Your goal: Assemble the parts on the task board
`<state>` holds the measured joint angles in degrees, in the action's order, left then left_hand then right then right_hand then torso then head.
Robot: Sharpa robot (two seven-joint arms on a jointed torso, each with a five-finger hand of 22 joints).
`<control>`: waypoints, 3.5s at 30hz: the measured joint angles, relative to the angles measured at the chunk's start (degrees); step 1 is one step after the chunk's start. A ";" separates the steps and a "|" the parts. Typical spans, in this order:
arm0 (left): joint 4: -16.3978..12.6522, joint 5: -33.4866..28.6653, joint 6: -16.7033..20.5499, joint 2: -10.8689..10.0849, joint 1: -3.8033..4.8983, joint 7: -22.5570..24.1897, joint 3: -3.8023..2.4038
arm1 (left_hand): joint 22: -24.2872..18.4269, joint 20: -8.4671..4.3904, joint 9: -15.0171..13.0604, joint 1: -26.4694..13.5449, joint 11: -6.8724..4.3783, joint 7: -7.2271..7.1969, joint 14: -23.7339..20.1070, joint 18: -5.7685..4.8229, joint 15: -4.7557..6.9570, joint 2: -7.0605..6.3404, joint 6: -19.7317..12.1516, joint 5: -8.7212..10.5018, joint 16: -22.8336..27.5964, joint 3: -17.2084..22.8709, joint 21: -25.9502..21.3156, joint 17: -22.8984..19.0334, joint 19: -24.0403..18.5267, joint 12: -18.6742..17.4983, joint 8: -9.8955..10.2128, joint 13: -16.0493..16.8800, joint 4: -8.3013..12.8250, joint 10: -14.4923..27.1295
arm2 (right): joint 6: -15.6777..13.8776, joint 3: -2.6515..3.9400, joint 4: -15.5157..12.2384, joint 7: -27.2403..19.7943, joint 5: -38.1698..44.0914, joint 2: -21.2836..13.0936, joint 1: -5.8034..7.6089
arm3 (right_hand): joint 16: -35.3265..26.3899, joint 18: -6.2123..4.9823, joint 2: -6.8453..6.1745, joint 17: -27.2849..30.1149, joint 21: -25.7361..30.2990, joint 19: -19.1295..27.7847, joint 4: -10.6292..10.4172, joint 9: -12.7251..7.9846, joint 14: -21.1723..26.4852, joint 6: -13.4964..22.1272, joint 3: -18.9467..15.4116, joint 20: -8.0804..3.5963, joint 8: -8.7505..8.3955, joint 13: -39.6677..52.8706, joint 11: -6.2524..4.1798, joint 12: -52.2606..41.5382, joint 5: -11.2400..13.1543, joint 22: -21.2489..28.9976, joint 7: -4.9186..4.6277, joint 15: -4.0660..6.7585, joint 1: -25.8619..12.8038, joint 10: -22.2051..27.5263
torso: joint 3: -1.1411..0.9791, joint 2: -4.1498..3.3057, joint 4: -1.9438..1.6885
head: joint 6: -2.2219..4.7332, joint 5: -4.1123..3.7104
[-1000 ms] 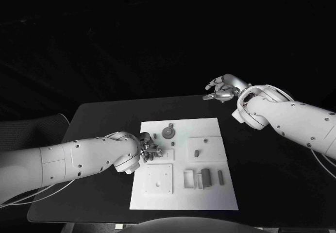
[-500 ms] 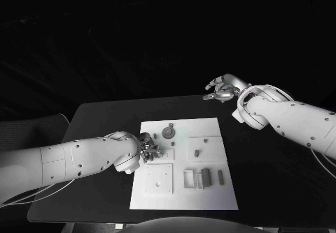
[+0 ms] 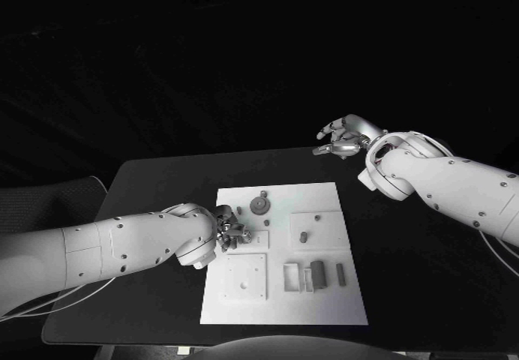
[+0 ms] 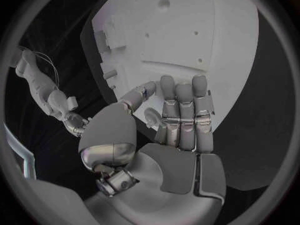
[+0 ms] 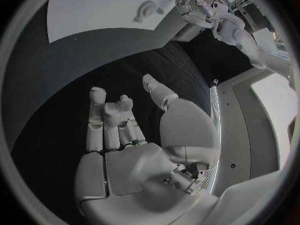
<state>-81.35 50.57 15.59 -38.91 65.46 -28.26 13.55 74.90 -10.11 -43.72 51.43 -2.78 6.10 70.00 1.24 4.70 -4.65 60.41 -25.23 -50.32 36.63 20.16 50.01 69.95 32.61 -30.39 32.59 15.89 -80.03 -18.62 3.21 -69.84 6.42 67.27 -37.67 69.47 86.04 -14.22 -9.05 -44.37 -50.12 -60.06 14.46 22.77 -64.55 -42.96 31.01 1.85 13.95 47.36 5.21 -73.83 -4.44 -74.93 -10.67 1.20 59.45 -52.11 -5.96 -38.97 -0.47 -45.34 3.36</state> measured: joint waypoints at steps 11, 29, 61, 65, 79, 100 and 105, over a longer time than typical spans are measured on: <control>0.13 -0.12 0.28 0.16 -0.01 0.02 0.02 | 0.04 0.01 0.01 0.00 -0.01 -0.11 -0.27 0.01 -0.15 0.00 0.36 0.89 -0.27 -0.18 0.00 -0.64 -0.01 0.00 -0.20 -0.21 -0.17 0.02 | 0.01 0.00 -0.02 0.00 -0.01 -0.01 0.00 | 0.00 0.00 0.00 0.00 0.00 0.01 -0.17 0.00 0.00 0.17 -0.17 0.02 0.00 0.00 0.00 0.00 0.00 0.00 0.05 0.00 0.00 0.00 | -0.01 0.00 0.01 | -0.03 -0.03; 0.22 -0.77 0.77 0.22 -0.04 0.11 0.03 | 0.03 0.10 0.25 0.16 0.00 -0.53 -1.09 0.10 0.17 0.14 0.76 5.44 -1.11 0.05 -0.18 -2.68 -0.10 0.05 -0.19 -0.90 -0.83 0.41 | 0.08 0.00 0.01 0.00 -0.02 0.03 0.00 | 0.00 0.00 0.25 0.03 0.00 0.09 -0.17 0.00 0.00 0.12 -0.17 0.11 0.19 -0.10 0.00 0.00 0.00 0.00 -0.17 0.00 -0.25 0.00 | -0.04 0.00 0.01 | -0.17 -0.13; 0.51 -1.55 1.56 0.29 0.00 0.35 -0.02 | 0.01 0.11 0.73 -0.42 0.11 -1.87 -1.76 0.63 0.13 -1.19 1.87 7.20 -2.52 -0.84 -0.44 -4.21 -0.11 1.11 1.18 -1.13 -2.94 1.09 | 0.22 0.00 0.13 0.01 -0.03 -0.02 -0.01 | 0.00 0.00 0.25 0.05 0.00 -0.04 -0.48 0.00 0.00 0.26 -0.17 0.03 0.18 -0.21 0.00 0.00 0.00 0.00 -0.08 -0.01 -0.25 0.00 | 0.03 -0.01 -0.05 | -0.10 -0.27; 0.55 -1.60 1.61 0.31 -0.01 0.37 -0.01 | 0.01 0.11 0.76 -0.47 0.09 -2.26 -1.85 1.03 0.22 -1.57 2.13 8.21 -2.89 -0.89 -0.44 -4.49 -0.11 1.33 1.28 -1.18 -3.19 1.07 | 0.23 0.00 0.15 0.01 -0.03 -0.02 -0.01 | 0.00 0.00 0.25 0.04 0.00 -0.04 -0.48 0.00 0.01 0.27 -0.17 0.03 0.18 -0.21 0.00 0.00 0.00 0.00 -0.07 0.00 -0.24 0.00 | 0.03 -0.01 -0.05 | -0.15 -0.28; 0.66 -1.89 1.62 0.35 -0.01 0.35 0.00 | 0.00 0.11 1.59 0.76 0.54 -2.47 -2.66 0.91 0.20 -1.07 2.09 7.56 -4.28 0.14 -0.44 -5.87 -0.11 2.00 3.83 -1.44 -1.59 1.52 | 0.32 0.00 0.27 0.02 -0.03 0.01 -0.02 | 0.00 0.00 0.24 0.09 0.00 -0.12 -0.48 0.00 0.00 0.37 -0.17 0.12 0.18 -0.26 0.00 0.01 0.00 0.00 0.01 -0.01 -0.25 0.00 | 0.02 0.01 -0.04 | -0.28 -0.32; 0.87 -3.34 1.64 0.21 -0.03 0.61 0.02 | 0.04 -0.13 2.35 1.48 1.15 -2.64 -3.69 0.08 0.01 -0.42 1.92 9.00 -5.40 0.60 -0.66 -7.27 -0.36 2.85 7.12 -1.81 -0.03 2.13 | 0.47 0.00 0.42 0.02 -0.04 0.04 -0.09 | 0.00 0.00 0.24 0.09 0.00 -0.03 -0.64 0.00 0.01 0.38 -0.01 0.21 0.18 -0.30 0.00 -0.23 0.00 0.00 0.02 0.00 -0.24 0.00 | 0.02 0.01 -0.04 | -0.25 -0.32; 0.85 -4.37 1.64 -0.08 -0.03 1.03 0.02 | 0.03 -0.12 2.37 1.21 1.26 -2.65 -3.69 0.06 0.01 -0.15 1.90 9.10 -5.56 0.72 -0.66 -7.35 -0.36 2.85 7.54 -1.81 0.11 2.24 | 0.49 0.00 0.42 0.02 -0.04 0.04 -0.11 | 0.00 0.00 0.24 0.09 0.00 -0.02 -0.64 0.00 0.00 0.57 -0.01 0.22 0.18 -0.30 0.00 -0.23 0.00 0.00 0.03 -0.01 -0.24 0.00 | 0.02 0.00 -0.03 | -0.25 -0.32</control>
<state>-80.50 46.20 17.23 -38.99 65.44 -27.23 13.57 74.93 -10.23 -41.34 52.64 -1.52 3.46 66.31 1.30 4.71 -4.80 62.31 -16.13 -55.88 37.35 19.50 42.66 69.59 35.46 -22.85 30.78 16.00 -77.79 -18.13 3.21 -69.42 6.43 67.23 -37.63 69.37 86.04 -14.22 -8.81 -44.29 -50.12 -60.09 13.83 22.77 -64.55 -42.39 31.00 2.07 14.13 47.06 5.21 -74.05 -4.44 -74.93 -10.64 1.19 59.20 -52.11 -5.94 -38.97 -0.50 -45.58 3.04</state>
